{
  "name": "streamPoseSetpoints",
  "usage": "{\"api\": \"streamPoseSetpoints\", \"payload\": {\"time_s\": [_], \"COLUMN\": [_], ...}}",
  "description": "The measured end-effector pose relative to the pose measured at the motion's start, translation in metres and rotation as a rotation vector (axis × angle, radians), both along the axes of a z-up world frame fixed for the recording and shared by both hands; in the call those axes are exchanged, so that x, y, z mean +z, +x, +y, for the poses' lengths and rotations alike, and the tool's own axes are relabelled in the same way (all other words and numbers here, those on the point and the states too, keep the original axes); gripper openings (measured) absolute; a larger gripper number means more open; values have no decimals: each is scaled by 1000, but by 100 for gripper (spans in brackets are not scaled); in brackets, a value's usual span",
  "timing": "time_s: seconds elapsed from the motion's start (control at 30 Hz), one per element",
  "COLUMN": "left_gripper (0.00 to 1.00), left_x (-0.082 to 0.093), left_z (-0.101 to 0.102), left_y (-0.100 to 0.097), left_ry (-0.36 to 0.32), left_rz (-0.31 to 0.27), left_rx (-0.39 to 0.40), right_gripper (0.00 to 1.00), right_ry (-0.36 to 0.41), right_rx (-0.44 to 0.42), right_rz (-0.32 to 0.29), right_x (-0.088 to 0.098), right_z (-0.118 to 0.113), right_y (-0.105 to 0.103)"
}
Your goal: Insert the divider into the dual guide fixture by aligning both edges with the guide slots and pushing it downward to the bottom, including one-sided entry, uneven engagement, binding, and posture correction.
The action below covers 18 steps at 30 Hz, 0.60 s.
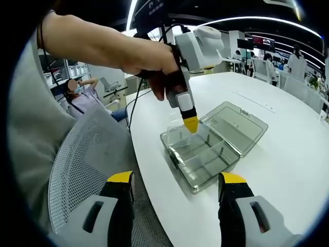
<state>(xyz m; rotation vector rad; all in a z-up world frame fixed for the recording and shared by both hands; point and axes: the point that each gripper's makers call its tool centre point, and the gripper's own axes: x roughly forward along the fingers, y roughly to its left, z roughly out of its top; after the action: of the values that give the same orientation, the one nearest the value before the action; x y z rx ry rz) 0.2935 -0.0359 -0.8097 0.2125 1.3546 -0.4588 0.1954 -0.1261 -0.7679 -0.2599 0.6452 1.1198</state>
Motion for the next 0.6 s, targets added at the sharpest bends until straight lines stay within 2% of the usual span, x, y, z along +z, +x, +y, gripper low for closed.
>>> {"api": "streamPoseSetpoints", "payload": {"time_s": [0.6], "left_gripper": [0], "left_x": [7], "left_z": [-4], "left_y": [-4], "left_ry": [-22], "left_rz": [-91], "left_rx": [5], "right_gripper": [63], "right_ry": [1], "right_rx": [2], "right_rz": [3], "right_x": [-1], "right_z": [1], "right_y": [-1]}}
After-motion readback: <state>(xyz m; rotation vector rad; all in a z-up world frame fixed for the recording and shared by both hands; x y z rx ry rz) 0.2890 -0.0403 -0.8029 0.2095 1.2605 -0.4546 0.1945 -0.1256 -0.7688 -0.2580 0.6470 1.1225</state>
